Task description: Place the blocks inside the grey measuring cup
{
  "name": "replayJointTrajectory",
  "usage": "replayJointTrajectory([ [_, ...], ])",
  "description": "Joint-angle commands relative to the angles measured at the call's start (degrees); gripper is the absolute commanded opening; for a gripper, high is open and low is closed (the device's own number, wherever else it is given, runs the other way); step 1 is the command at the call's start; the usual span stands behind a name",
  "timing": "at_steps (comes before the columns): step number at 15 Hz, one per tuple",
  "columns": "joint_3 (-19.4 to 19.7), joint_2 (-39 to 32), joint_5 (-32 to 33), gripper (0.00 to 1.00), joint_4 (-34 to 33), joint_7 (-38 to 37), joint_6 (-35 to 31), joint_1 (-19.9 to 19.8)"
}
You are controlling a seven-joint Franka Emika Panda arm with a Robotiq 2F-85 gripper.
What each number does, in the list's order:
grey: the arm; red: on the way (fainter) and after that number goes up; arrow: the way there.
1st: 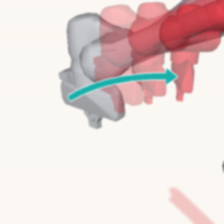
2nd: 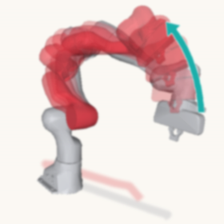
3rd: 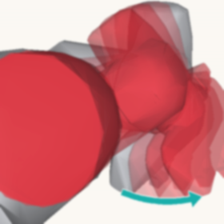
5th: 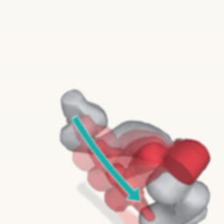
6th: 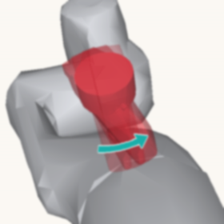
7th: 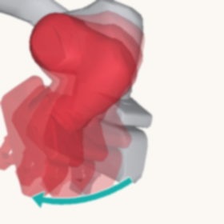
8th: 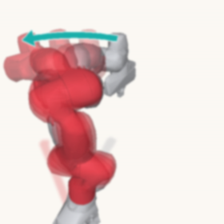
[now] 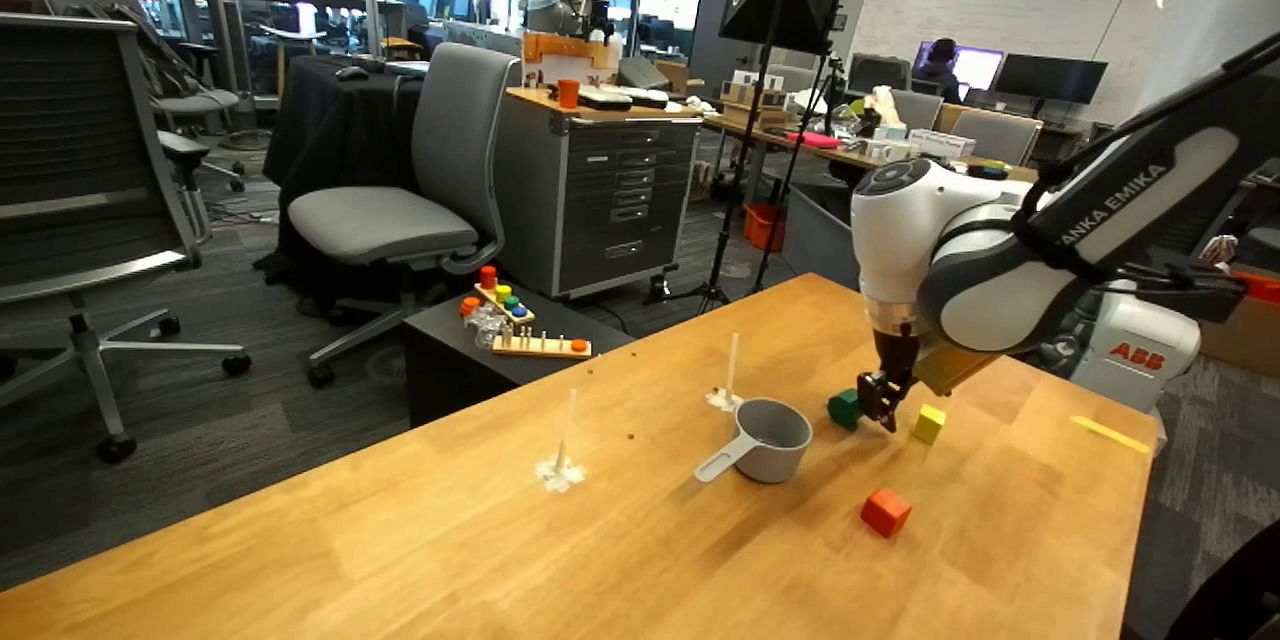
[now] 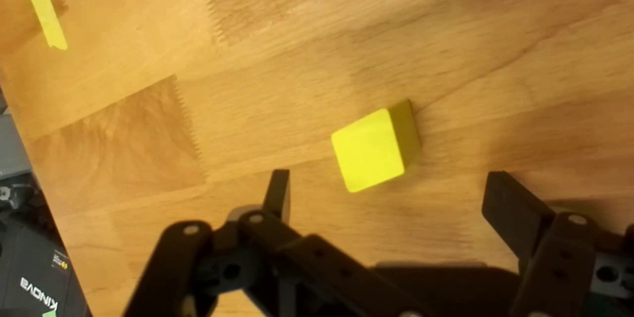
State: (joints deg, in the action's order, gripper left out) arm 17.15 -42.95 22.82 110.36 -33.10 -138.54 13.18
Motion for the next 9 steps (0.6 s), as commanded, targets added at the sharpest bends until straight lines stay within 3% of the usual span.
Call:
replayJointTrajectory([
  [1,1.8,2.3,3.2,0.95,3.4,-2.7,-2.3,2.0],
  [2,2.0,2.4,3.5,0.74,3.6,-3.1,-2.5,2.0],
  [5,2.4,2.7,3.6,0.64,3.9,-3.2,-2.8,1.5],
  [9,3.0,3.2,2.9,0.31,4.0,-2.9,-3.2,0.6],
])
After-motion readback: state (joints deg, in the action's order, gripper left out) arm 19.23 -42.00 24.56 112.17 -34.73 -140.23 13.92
